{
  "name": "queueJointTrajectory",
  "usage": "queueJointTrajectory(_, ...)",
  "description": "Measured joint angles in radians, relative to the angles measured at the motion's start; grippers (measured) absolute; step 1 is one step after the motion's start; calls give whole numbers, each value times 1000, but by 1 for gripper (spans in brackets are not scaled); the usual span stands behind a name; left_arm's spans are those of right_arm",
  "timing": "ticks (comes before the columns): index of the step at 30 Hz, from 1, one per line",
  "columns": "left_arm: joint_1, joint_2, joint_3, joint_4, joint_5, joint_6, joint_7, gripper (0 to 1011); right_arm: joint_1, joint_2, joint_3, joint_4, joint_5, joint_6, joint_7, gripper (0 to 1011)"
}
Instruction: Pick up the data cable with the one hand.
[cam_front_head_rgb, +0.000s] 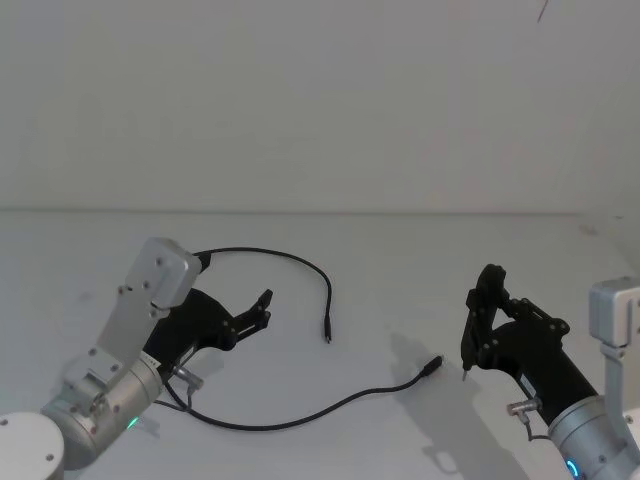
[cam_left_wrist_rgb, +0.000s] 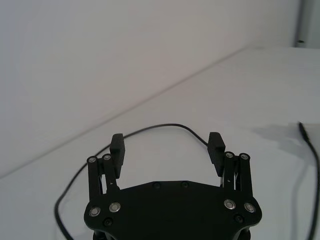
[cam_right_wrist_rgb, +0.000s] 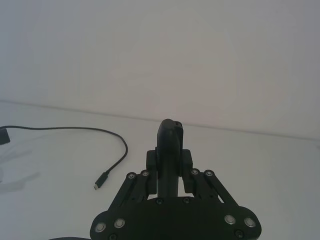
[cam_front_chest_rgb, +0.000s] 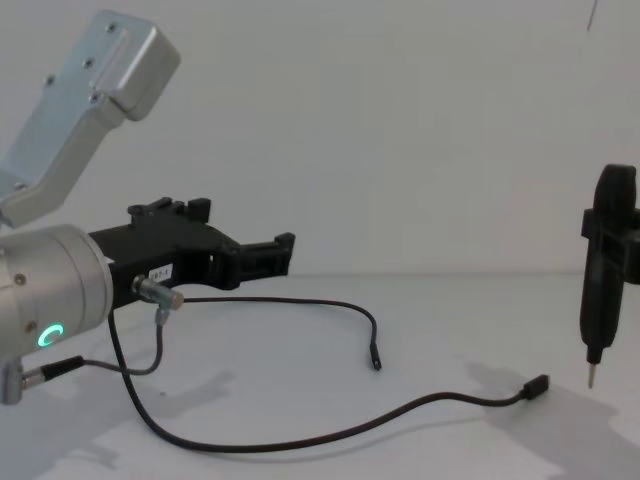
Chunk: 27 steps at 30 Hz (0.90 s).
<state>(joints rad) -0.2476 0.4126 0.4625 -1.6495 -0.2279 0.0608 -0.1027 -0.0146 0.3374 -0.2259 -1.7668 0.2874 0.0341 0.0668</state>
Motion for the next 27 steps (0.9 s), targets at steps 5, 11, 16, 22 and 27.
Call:
queueJointTrajectory(5, -8, 33, 5, -28, -28, 48, -78, 1001, 0, 0, 0, 0, 0, 0, 0, 279)
queueJointTrajectory(11, -19, 66, 11, -55, -57, 102, -154, 1001, 0, 0, 0, 0, 0, 0, 0, 279)
queueJointTrajectory(16, -37, 95, 21, -80, -90, 171, -233, 1001, 0, 0, 0, 0, 0, 0, 0, 279)
queueJointTrajectory(22, -68, 120, 38, -101, -130, 259, -313, 1001, 0, 0, 0, 0, 0, 0, 0, 279)
queueJointTrajectory(27, -93, 124, 53, -106, -160, 329, -358, 1001, 0, 0, 0, 0, 0, 0, 0, 279)
